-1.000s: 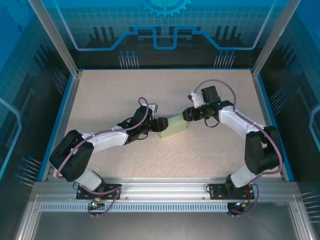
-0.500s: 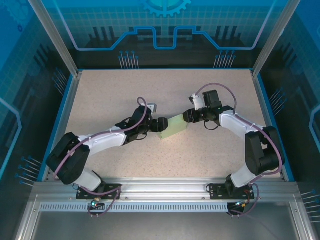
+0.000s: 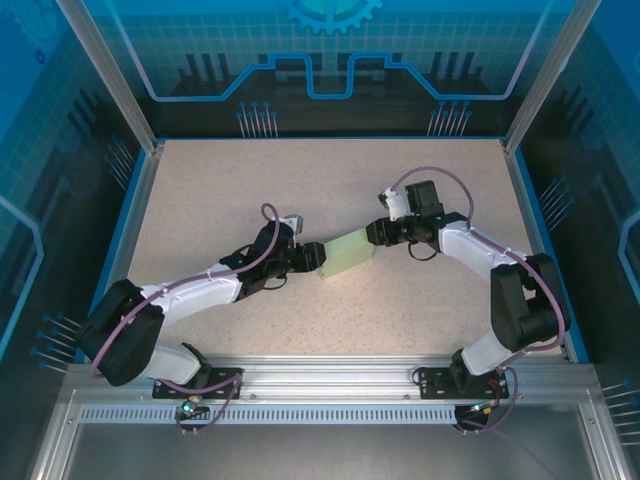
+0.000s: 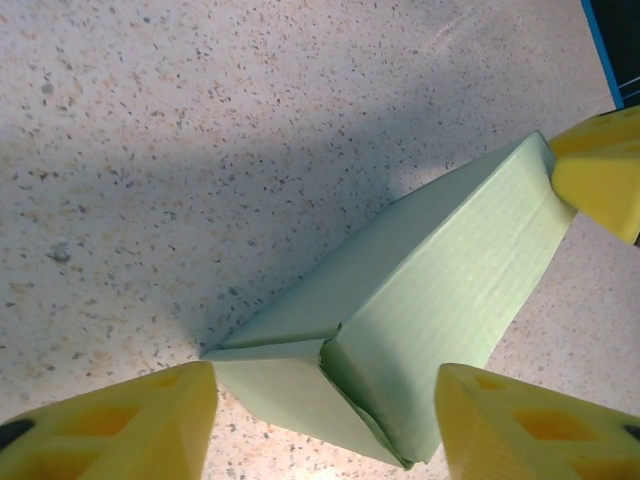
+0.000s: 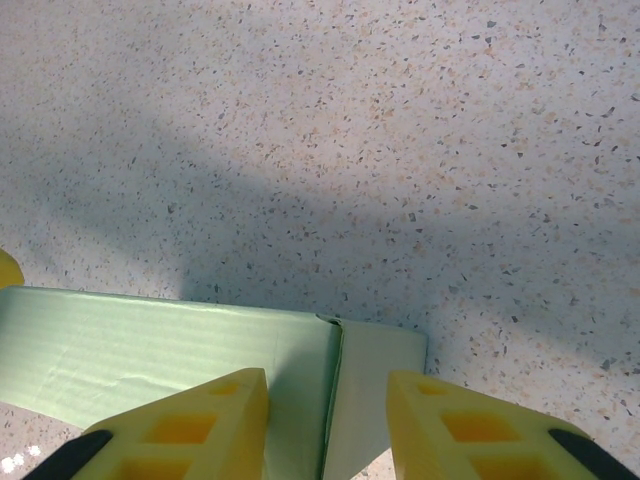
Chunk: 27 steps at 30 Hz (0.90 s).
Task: Fold the paper box
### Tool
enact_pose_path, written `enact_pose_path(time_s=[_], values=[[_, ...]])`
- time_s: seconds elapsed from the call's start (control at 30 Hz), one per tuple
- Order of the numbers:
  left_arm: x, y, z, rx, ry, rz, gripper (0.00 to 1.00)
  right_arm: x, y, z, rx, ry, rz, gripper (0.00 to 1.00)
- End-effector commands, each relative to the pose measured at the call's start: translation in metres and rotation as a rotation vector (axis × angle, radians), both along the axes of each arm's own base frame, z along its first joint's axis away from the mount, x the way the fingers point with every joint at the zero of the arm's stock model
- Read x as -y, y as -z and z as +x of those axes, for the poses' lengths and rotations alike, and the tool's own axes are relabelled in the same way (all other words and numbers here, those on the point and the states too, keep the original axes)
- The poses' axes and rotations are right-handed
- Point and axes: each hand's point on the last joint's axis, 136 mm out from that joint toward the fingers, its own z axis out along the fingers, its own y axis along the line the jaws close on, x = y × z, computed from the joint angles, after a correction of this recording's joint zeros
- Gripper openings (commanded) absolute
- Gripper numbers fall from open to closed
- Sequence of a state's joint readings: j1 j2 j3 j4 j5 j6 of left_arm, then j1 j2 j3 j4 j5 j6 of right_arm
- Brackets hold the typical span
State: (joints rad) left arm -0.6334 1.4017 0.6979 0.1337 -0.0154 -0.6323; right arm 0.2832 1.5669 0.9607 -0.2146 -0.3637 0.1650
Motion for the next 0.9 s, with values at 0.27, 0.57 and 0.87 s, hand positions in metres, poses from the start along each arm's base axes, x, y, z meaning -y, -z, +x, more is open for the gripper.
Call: enact_pose_path(time_s=[0.27,0.57,0.87], values=[[0.016,0.027,-0.007,-0.099,0.029,-0.073,0.40,0.011,0.033,-0.027,-0.106,0.018,-0.076,0.39],[0.022,0.020,0.005,-0.081,0.021,-0.098,0.37,-0.011,-0.002,-0.022,-0.048,-0.034,0.115,0.39],[0.022,-0.002,0.043,-0.014,-0.007,-0.067,0.36,-0.025,-0.030,-0.005,-0.026,-0.054,0.281,0.36]])
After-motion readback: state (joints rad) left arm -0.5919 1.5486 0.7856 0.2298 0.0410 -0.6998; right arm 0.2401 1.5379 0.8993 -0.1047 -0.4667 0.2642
